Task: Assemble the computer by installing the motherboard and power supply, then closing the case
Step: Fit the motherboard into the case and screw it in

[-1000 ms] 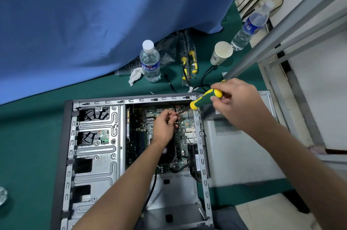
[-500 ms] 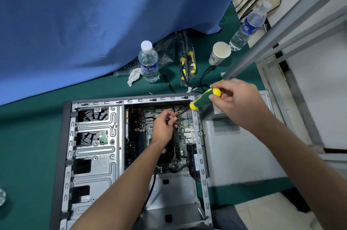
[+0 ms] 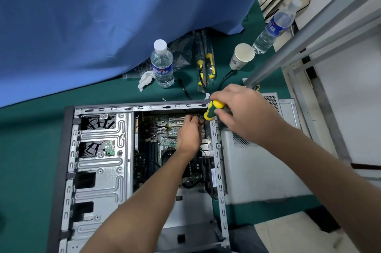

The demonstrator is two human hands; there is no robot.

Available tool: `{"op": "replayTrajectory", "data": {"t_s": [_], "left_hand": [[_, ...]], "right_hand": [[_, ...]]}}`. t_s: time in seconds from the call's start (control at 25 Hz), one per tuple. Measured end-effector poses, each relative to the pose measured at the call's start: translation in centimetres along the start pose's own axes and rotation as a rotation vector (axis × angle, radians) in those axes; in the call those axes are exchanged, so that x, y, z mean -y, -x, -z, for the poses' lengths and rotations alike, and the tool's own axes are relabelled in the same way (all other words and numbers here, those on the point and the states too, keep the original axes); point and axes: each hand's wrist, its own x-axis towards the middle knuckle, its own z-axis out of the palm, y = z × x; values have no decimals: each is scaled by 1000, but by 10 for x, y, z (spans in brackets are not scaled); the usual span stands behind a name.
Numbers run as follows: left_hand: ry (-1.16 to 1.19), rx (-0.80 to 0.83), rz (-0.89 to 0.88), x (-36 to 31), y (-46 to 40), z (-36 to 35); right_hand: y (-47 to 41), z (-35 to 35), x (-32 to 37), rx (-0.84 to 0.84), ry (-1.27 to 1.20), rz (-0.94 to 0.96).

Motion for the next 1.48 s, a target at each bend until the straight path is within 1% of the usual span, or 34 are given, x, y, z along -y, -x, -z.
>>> {"op": "replayTrajectory", "data": {"t_s": [0.16, 0.24, 0.44, 0.56, 0.68, 0.76, 0.96, 1.08, 1.24, 1.36, 1.48], "left_hand": [[-69, -68, 104, -8, -9, -4], [-88, -72, 146, -8, -12, -6], [-19, -105, 180, -2, -17, -14], [29, -112, 219, -10, -17, -19], [115, -117, 321, -16, -18, -22], [106, -124, 368, -19, -22, -24], [160, -180, 373, -18, -21, -29], [81, -167, 299, -14, -20, -31], [-24, -178, 319, -11, -21, -30], [-26, -170, 339, -12, -23, -31], [-59, -154, 352, -8, -25, -34]], "right_hand": [[-5, -9, 10, 57, 70, 44], [-8, -17, 11, 98, 138, 64], [-10, -27, 10, 176, 181, 73], [-11, -31, 8, 182, 185, 86], [-13, -34, 8, 207, 175, 84], [-13, -35, 6, 224, 166, 90], [-16, -36, 0, 216, 150, 91], [-22, -36, -2, 214, 156, 97], [-30, -33, -7, 227, 171, 139], [-30, -30, -10, 212, 129, 175], [-32, -29, -12, 208, 115, 168]]}}
